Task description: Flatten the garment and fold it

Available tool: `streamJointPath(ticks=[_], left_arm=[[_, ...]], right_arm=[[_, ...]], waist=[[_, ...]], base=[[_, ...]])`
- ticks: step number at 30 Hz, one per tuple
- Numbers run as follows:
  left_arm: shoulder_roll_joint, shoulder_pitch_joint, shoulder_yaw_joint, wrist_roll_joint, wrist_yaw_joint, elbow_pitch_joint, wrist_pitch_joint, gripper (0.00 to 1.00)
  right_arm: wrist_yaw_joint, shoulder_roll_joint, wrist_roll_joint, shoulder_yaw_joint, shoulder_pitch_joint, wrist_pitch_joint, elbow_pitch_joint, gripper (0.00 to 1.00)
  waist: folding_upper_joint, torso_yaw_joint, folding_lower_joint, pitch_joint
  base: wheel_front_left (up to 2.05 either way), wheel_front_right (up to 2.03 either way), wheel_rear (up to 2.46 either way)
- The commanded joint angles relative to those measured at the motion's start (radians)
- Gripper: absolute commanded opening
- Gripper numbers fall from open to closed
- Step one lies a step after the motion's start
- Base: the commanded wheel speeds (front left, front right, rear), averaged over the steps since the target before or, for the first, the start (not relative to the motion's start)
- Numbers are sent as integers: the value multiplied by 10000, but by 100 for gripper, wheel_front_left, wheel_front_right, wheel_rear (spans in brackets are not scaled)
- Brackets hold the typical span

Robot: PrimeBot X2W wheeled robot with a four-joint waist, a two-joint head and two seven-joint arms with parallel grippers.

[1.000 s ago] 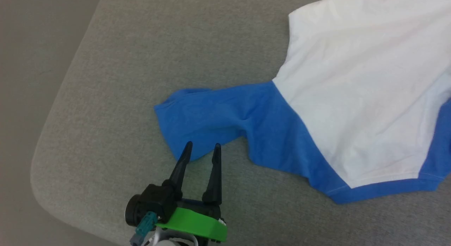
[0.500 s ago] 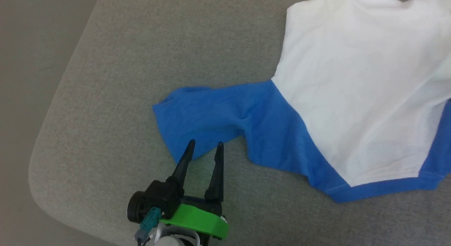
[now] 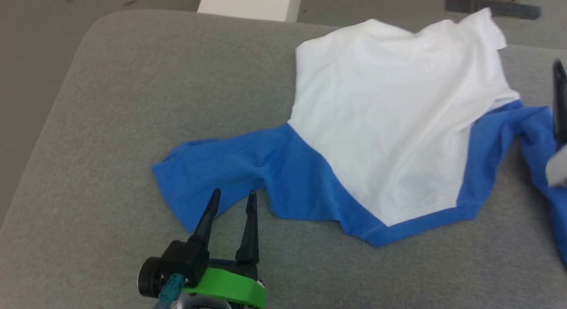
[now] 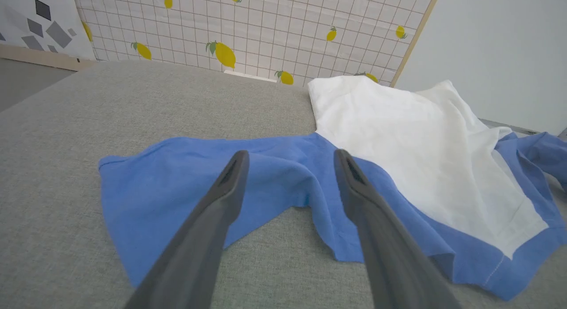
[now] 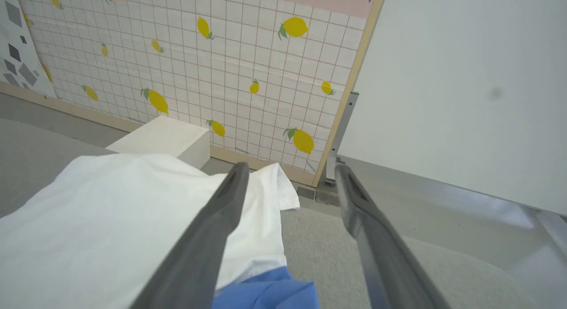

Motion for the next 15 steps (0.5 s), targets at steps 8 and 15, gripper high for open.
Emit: streamJointPath(ticks=[8, 15], left_arm=[[-5, 646, 510, 122, -174, -116, -45, 100], [-15, 1178, 881, 161, -176, -143, -45, 100]], right_arm=[[-17, 2593, -1248, -506, 3530, -2195, -1774, 100], [-17, 2689, 128, -47, 4988, -3515, -1228, 100]], waist=[[0, -1218, 0, -926], [0, -1526, 0, -1231]], base=[[0, 0, 0], [0, 0, 0]])
